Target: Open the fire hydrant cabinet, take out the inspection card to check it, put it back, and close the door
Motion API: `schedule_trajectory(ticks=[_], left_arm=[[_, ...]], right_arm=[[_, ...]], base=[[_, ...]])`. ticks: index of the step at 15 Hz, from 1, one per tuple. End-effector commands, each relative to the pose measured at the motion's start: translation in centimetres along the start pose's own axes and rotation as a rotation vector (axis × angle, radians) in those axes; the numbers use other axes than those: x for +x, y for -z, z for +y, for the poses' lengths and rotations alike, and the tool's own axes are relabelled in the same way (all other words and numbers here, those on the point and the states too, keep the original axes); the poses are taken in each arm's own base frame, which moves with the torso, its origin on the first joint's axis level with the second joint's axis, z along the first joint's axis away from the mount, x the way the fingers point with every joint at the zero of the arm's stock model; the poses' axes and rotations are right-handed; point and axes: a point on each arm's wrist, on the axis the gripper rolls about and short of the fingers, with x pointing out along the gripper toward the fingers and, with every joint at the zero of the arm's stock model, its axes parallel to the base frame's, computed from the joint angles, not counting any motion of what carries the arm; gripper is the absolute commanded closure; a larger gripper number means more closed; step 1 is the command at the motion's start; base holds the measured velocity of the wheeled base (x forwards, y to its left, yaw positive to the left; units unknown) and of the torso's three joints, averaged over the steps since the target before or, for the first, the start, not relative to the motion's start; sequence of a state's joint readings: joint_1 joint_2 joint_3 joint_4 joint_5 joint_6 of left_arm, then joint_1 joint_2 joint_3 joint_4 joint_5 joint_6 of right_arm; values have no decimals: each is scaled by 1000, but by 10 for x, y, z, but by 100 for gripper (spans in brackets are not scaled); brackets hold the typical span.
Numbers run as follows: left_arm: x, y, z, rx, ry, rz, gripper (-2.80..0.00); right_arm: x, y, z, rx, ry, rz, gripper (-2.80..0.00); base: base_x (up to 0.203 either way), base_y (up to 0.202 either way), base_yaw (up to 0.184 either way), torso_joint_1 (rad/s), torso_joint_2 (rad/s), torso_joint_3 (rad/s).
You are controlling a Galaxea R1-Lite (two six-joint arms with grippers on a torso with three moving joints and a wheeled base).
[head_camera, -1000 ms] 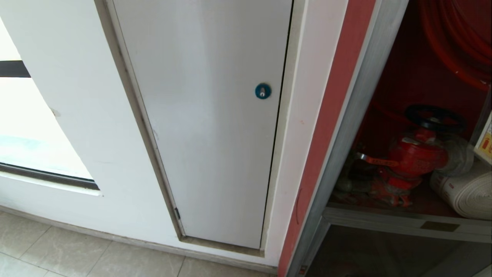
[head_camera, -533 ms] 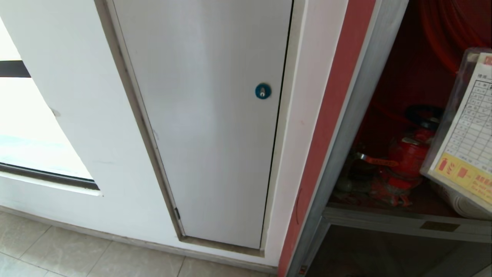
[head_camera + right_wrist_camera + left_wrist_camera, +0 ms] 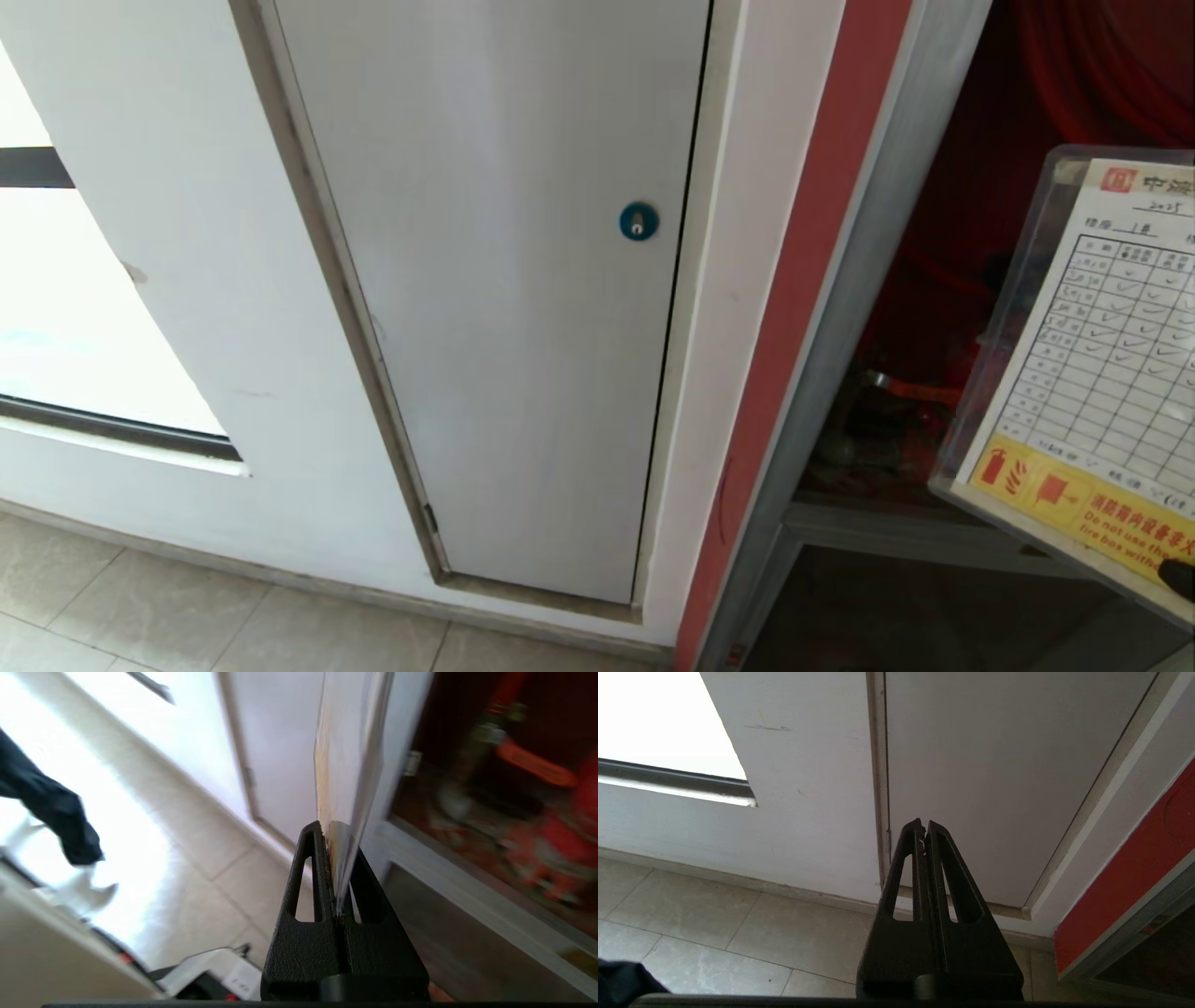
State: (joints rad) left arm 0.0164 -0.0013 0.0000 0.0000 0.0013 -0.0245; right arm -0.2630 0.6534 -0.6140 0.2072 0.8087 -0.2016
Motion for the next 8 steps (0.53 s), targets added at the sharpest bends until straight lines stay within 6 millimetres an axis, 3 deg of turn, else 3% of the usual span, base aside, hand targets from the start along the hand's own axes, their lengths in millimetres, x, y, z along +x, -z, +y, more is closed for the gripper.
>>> schedule_trajectory(ticks=[1, 8], left_arm=[[0, 0, 0, 0, -1, 1, 0], [0, 0, 0, 0, -1, 1, 0]], right_arm=[[4, -6, 0, 11, -126, -1, 0], [42, -44, -12, 101, -431, 48, 0]], base=[[0, 0, 0, 0, 0, 0], [0, 0, 0, 0, 0, 0]])
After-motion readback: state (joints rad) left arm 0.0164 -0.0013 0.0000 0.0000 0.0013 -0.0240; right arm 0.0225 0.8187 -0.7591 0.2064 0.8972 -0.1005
